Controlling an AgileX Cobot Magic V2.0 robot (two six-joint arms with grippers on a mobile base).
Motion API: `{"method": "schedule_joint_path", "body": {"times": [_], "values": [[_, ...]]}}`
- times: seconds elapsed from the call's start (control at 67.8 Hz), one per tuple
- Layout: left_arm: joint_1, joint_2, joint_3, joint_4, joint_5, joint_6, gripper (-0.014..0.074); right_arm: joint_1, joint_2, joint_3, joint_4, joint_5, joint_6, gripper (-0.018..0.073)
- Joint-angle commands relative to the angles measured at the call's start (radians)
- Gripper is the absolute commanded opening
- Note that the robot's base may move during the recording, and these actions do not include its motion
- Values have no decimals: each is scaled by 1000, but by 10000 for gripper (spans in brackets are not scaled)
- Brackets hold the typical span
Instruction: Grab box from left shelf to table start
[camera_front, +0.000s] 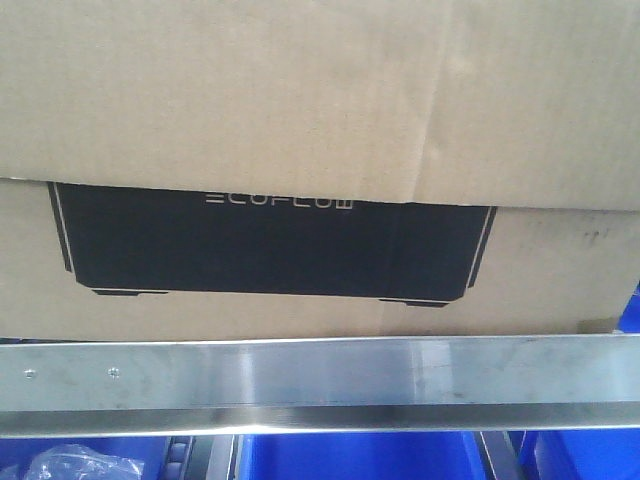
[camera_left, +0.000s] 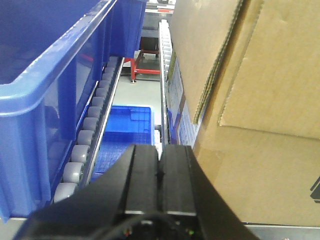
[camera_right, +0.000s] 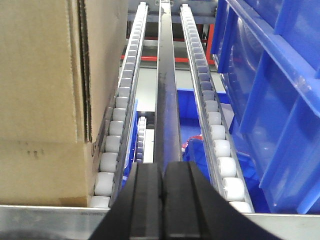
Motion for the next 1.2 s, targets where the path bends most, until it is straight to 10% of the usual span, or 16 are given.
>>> {"method": "schedule_joint_path", "body": {"times": [0.0, 0.635, 0.915, 1.181], "values": [[-2, -14, -4, -6, -91, 1, -99, -3, -10, 1, -5, -89, -2, 57], [-2, -14, -4, -6, -112, 1, -99, -3, -10, 1, -5, -89, -2, 57], [-2, -14, -34, -95, -353, -2, -99, -3, -10, 1, -5, -90, -2, 57], [-2, 30, -295, -18, -117, -2, -97, -3, -10, 1, -5, -90, -2, 57]]}}
